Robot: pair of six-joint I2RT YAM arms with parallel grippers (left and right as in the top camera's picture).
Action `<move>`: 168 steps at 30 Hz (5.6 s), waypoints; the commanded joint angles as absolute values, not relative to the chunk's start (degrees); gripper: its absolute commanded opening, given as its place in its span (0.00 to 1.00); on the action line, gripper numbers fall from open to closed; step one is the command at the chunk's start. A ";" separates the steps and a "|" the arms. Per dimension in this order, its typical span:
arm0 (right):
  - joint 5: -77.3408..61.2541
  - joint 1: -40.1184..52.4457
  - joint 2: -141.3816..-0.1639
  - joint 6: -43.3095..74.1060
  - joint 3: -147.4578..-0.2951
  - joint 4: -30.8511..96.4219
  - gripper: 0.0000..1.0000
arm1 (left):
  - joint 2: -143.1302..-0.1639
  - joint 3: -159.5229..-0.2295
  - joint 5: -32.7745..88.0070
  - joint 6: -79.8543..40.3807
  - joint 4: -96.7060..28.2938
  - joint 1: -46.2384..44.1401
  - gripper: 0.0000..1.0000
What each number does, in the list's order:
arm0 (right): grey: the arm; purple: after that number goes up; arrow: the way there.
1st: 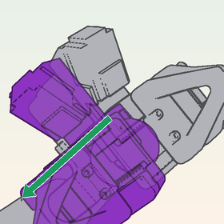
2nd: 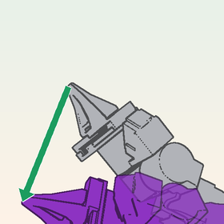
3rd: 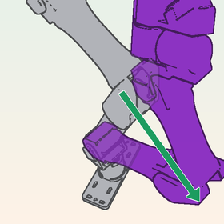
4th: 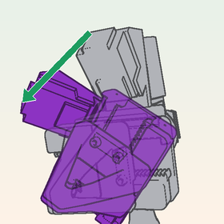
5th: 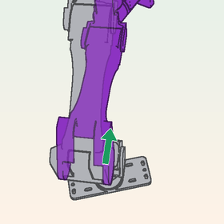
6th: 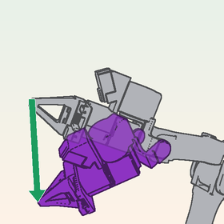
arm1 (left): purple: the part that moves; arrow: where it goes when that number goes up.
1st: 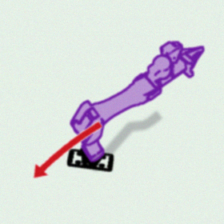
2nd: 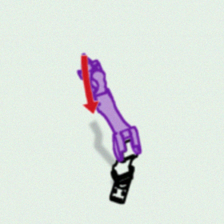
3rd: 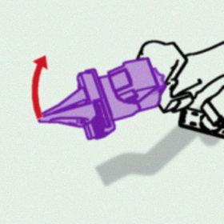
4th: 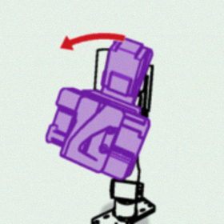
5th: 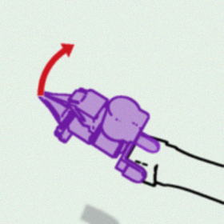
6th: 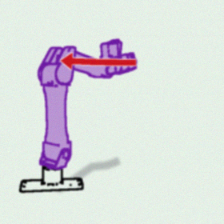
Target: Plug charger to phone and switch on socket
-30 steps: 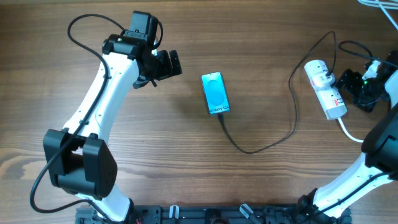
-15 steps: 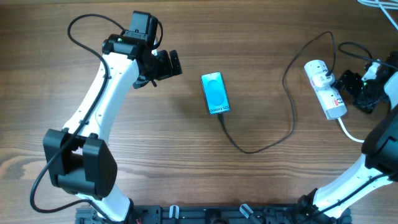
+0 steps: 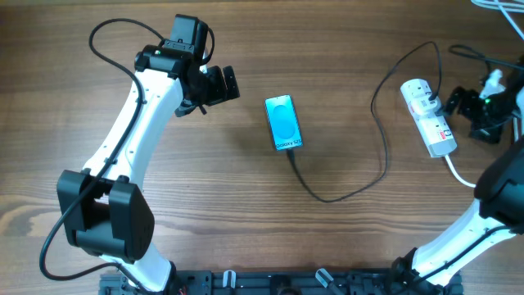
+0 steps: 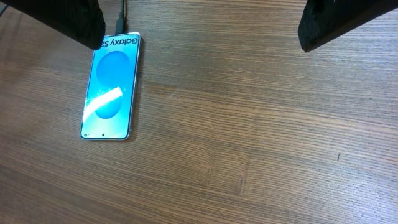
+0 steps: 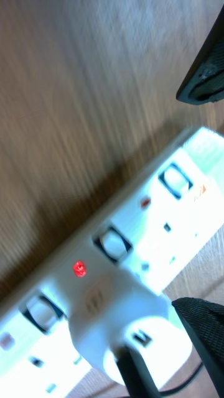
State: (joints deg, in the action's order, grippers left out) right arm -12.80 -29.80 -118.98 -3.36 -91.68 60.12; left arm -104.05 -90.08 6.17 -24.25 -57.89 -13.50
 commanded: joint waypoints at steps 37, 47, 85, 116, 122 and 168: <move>-6.02 -33.28 -110.67 -1.52 -86.04 49.10 1.00 | -104.27 -89.95 5.48 -23.31 -57.91 -13.39 1.00; -6.42 -32.45 -107.37 -1.34 -85.78 47.07 1.00 | -104.27 -89.95 5.48 -23.31 -57.91 -13.39 1.00; -6.44 -32.42 -107.37 -1.30 -85.78 43.48 1.00 | -77.47 -57.95 3.01 -23.53 -19.64 -11.44 1.00; -6.42 -32.42 -107.37 -1.32 -85.78 43.51 1.00 | -22.48 -0.34 1.72 -34.76 1.76 3.70 1.00; -6.42 -32.42 -107.37 -1.30 -85.78 43.48 1.00 | -11.31 -0.34 -0.23 -23.90 -4.34 3.68 1.00; -6.42 -30.57 -102.76 -1.32 -85.76 43.51 1.00 | -0.16 -0.34 0.12 1.28 -4.34 2.31 1.00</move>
